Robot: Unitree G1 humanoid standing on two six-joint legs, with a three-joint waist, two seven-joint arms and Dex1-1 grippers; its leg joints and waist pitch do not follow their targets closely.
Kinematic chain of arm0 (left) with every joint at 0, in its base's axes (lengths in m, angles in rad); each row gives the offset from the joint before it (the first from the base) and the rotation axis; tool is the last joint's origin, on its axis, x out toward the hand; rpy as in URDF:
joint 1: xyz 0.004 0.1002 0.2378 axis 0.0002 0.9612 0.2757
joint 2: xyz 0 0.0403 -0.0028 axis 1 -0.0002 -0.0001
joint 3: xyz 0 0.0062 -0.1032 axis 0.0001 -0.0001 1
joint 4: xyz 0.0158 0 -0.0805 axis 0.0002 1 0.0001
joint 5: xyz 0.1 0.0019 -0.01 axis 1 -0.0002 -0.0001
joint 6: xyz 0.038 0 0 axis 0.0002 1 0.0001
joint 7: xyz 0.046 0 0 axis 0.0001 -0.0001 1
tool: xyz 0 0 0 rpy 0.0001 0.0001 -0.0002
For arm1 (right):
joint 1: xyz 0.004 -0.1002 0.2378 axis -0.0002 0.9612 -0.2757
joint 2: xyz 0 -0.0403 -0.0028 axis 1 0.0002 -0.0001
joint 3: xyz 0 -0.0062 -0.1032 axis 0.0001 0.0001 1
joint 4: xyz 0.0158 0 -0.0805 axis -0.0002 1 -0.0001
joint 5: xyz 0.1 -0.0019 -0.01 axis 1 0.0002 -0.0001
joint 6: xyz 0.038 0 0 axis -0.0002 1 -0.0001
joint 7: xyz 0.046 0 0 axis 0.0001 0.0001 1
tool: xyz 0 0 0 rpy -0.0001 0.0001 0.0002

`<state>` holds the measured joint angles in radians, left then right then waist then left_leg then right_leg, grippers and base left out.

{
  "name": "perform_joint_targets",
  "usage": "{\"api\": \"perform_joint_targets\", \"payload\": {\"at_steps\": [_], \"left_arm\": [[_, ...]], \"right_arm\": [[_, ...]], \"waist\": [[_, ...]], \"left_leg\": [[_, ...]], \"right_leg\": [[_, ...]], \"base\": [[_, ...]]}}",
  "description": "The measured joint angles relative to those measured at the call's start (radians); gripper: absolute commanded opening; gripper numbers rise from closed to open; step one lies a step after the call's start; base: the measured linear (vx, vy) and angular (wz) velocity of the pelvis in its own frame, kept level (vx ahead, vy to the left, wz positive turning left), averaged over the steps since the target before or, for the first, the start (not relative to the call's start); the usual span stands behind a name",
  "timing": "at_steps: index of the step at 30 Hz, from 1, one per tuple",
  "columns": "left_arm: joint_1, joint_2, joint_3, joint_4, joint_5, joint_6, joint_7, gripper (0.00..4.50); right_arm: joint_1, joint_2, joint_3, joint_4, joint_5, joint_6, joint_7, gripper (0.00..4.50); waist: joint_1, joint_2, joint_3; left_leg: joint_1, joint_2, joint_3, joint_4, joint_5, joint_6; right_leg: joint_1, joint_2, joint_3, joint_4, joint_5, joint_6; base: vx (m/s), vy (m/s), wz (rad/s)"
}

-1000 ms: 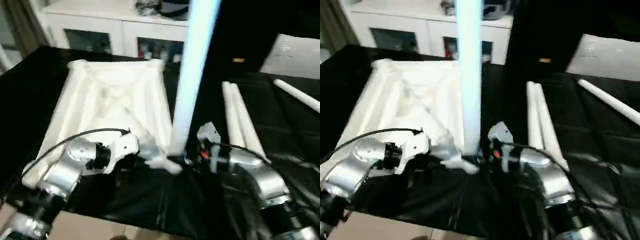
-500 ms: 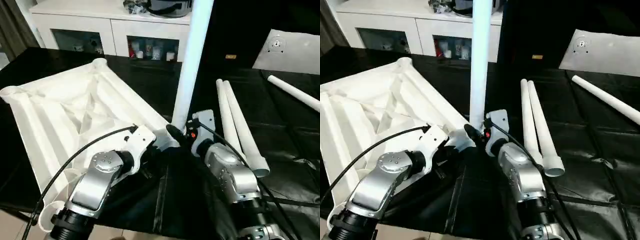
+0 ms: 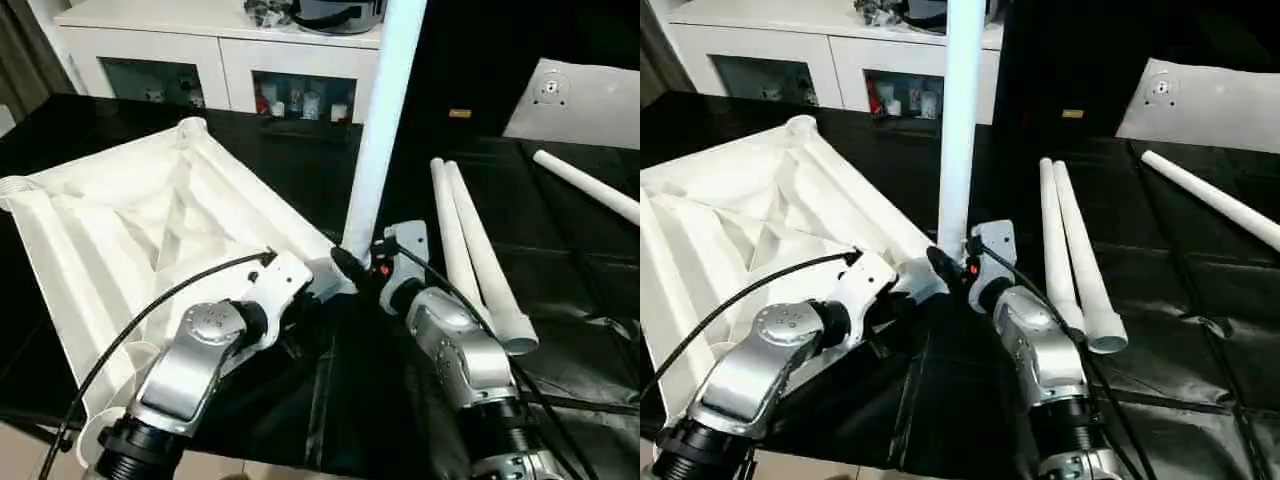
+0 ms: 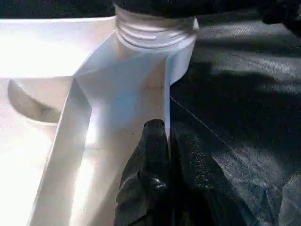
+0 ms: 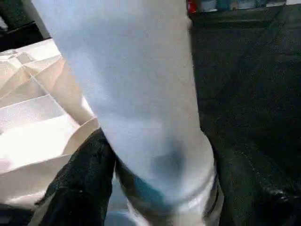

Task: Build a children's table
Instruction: Rotate leg to tighten

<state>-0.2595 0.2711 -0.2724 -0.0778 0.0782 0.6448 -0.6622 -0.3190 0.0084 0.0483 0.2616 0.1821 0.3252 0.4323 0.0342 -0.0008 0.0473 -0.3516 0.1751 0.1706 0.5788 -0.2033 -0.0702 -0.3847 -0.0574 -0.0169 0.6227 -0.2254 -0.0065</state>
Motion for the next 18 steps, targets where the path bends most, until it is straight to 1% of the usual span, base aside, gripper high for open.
{"api": "perform_joint_targets", "payload": {"at_steps": [2, 4, 7, 9, 11, 13, 15, 18], "left_arm": [[-0.015, 0.018, -0.001, 0.024, -0.007, -0.023, -0.016, 0.00], [-0.034, 0.051, 0.001, 0.060, -0.014, -0.064, -0.036, 0.00], [-0.062, 0.098, 0.003, 0.110, -0.016, -0.118, -0.072, 0.00], [-0.073, 0.117, 0.005, 0.138, -0.022, -0.157, -0.100, 0.00], [-0.085, 0.145, 0.000, 0.167, -0.030, -0.205, -0.142, 0.00], [-0.094, 0.186, 0.001, 0.193, -0.043, -0.247, -0.193, 0.00], [-0.102, 0.216, -0.001, 0.214, -0.045, -0.285, -0.239, 0.00], [-0.114, 0.270, -0.026, 0.246, -0.055, -0.366, -0.339, 0.00]], "right_arm": [[0.018, -0.022, 0.004, -0.004, 0.006, -0.002, 0.035, 3.66], [0.044, -0.063, 0.025, -0.022, 0.015, 0.000, 0.099, 3.80], [0.070, -0.101, 0.052, -0.036, 0.025, -0.001, 0.179, 4.10], [0.080, -0.132, 0.070, -0.058, 0.039, 0.000, 0.230, 4.24], [0.083, -0.175, 0.075, -0.077, 0.051, 0.000, 0.284, 4.42], [0.084, -0.225, 0.069, -0.099, 0.061, -0.002, 0.333, 4.42], [0.083, -0.253, 0.060, -0.105, 0.064, -0.005, 0.366, 4.42], [0.072, -0.306, 0.060, -0.104, 0.073, -0.011, 0.433, 4.42]], "waist": [[0.000, 0.000, 0.000], [0.000, -0.001, 0.001], [0.000, -0.001, 0.002], [0.004, -0.001, 0.002], [0.009, -0.001, 0.002], [0.013, -0.001, 0.002], [0.019, -0.001, 0.002], [0.026, -0.001, 0.002]], "left_leg": [[0.000, 0.000, 0.000, 0.000, 0.000, 0.000], [0.000, 0.000, 0.000, 0.000, 0.001, -0.001], [0.000, 0.001, 0.000, 0.000, 0.001, -0.001], [0.000, 0.001, 0.000, 0.001, 0.001, -0.001], [0.000, 0.001, -0.001, 0.001, 0.001, 0.000], [0.000, 0.001, -0.001, 0.002, 0.000, 0.000], [0.000, 0.001, -0.001, 0.001, 0.000, 0.000], [0.000, 0.001, -0.001, 0.002, 0.000, 0.000]], "right_leg": [[0.000, 0.000, 0.000, 0.000, 0.000, 0.000], [-0.001, 0.000, -0.001, 0.001, 0.001, 0.000], [-0.001, 0.001, -0.001, 0.001, 0.001, 0.000], [-0.001, 0.001, -0.001, 0.000, 0.001, 0.000], [-0.002, 0.001, -0.001, -0.001, 0.001, 0.000], [-0.002, 0.001, -0.001, -0.002, 0.002, 0.000], [-0.002, 0.001, -0.001, -0.001, 0.002, 0.000], [-0.002, 0.000, -0.001, -0.001, 0.002, 0.000]], "base": [[0.000, 0.000, 0.00], [0.000, 0.000, 0.00], [0.000, 0.000, 0.00], [0.000, 0.000, 0.00], [0.000, 0.000, 0.00], [0.000, 0.000, 0.00], [0.000, 0.000, 0.00], [0.000, 0.000, 0.00]]}}
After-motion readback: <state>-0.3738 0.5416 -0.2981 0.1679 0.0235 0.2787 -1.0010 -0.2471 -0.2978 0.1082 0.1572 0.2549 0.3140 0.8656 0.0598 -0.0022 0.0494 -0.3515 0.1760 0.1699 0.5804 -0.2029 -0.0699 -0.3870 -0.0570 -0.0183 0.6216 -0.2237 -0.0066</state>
